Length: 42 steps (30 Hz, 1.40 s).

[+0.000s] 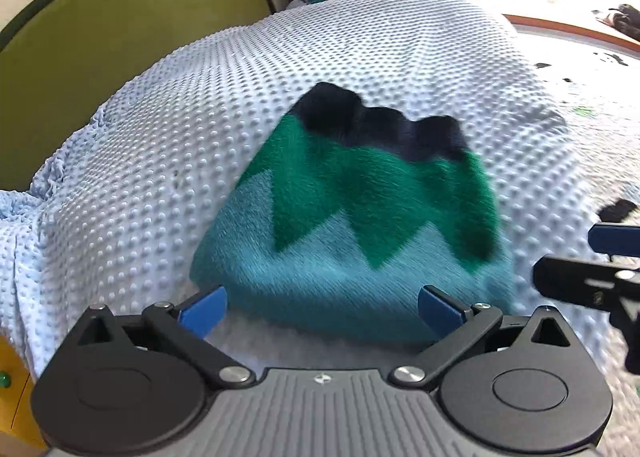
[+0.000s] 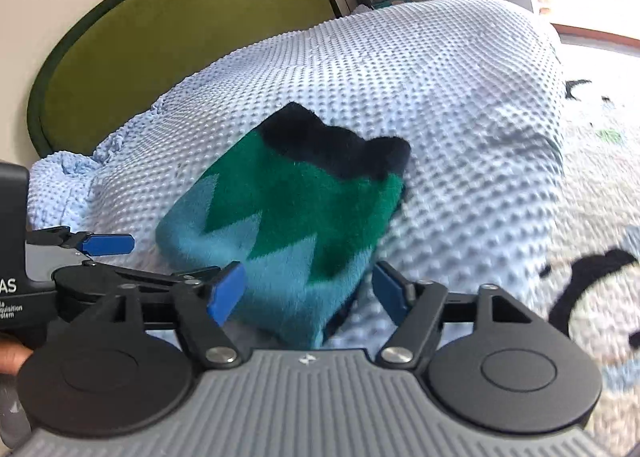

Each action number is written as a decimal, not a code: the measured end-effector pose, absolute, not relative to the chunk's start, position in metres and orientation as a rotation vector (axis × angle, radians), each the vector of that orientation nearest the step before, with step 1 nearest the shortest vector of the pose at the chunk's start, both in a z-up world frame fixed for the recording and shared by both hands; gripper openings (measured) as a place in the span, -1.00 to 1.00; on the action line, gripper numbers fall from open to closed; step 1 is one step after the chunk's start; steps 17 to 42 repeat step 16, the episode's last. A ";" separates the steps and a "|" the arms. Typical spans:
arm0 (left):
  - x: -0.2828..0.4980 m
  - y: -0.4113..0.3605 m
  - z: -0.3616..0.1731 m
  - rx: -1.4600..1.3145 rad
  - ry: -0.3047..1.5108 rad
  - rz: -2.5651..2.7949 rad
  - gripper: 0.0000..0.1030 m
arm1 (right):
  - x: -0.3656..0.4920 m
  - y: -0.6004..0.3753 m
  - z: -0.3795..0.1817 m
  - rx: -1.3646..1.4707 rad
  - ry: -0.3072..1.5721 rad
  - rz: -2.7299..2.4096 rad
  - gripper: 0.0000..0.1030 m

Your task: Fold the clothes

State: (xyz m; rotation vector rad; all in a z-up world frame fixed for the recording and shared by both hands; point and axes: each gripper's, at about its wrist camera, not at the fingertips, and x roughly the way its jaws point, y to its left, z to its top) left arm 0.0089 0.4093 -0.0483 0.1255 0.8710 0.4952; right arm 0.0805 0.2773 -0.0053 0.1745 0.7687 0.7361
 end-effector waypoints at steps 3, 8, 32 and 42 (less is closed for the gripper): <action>-0.003 0.395 -0.049 0.151 0.865 0.454 1.00 | 0.070 0.269 -0.008 0.174 0.791 0.728 0.42; -0.013 0.385 -0.050 0.141 0.865 0.460 1.00 | 0.058 0.263 -0.006 0.155 0.795 0.733 0.42; -0.014 0.385 -0.047 0.107 0.840 0.460 0.94 | 0.059 0.260 -0.008 0.150 0.799 0.724 0.42; -0.014 0.385 -0.047 0.107 0.840 0.460 0.94 | 0.059 0.260 -0.008 0.150 0.799 0.724 0.42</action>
